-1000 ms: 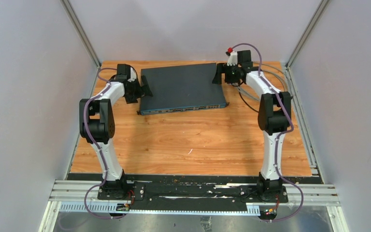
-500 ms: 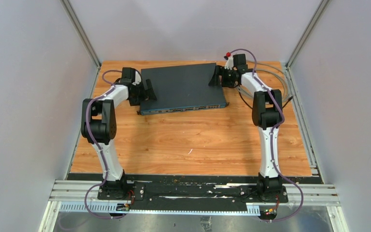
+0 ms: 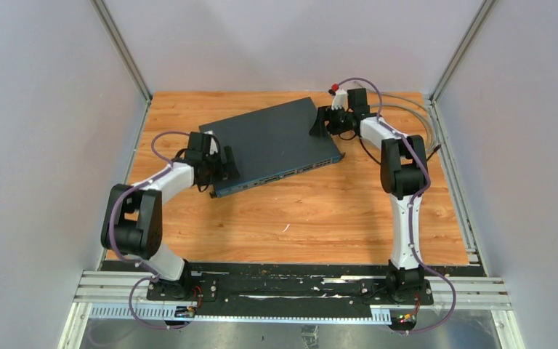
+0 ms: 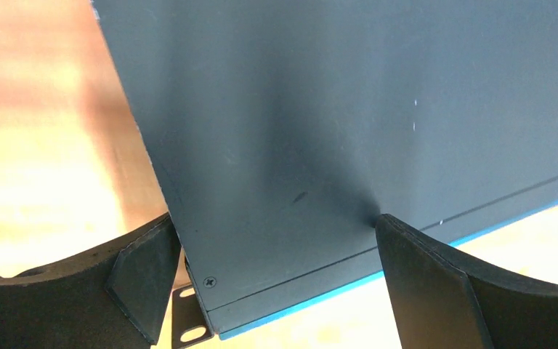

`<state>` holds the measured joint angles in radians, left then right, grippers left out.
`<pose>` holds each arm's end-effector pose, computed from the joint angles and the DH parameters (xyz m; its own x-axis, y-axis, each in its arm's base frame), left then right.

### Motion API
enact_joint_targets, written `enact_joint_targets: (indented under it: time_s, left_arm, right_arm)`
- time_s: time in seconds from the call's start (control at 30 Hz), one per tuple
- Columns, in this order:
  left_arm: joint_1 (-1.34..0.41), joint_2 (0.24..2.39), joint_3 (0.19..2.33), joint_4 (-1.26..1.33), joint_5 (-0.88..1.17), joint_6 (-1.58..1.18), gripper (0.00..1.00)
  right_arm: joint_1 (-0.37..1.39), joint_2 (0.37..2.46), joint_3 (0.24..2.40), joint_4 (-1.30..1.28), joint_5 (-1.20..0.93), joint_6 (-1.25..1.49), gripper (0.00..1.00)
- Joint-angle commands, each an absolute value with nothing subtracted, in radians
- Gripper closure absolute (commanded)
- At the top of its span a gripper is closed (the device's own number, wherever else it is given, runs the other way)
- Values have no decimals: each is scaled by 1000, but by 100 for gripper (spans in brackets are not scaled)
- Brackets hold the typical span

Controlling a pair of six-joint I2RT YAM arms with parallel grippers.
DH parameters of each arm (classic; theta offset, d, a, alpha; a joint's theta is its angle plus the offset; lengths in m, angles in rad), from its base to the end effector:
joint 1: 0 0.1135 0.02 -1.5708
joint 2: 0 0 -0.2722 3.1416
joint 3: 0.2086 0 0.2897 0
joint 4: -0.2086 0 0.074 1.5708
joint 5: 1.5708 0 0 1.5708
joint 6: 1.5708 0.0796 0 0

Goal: Pull the plug off the socket

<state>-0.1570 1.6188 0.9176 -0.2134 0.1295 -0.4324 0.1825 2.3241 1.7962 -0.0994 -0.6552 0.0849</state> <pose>0.3753 -0.0698 0.1272 -0.8081 -0.2928 -0.5111 -0.1165 0.9300 -0.3486 0.5736 0.1552 0.1406 -0.6285 -0.0476 -0.7764 -0.5778 0.6968 0.4250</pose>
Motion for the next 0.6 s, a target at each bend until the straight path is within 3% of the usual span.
enact_joint_targets:
  time_s: [0.0, 0.3, 0.57]
  left_arm:
    - [-333, 1528, 739, -290, 333, -520, 0]
    - [-580, 1247, 510, -303, 232, -755, 0]
    - [-610, 1063, 466, -436, 26, -797, 0]
  right_arm:
    - [425, 2313, 1671, -273, -944, 26, 22]
    - [506, 2329, 1658, -278, -925, -45, 24]
    - [558, 2327, 1653, -183, -871, -6, 23]
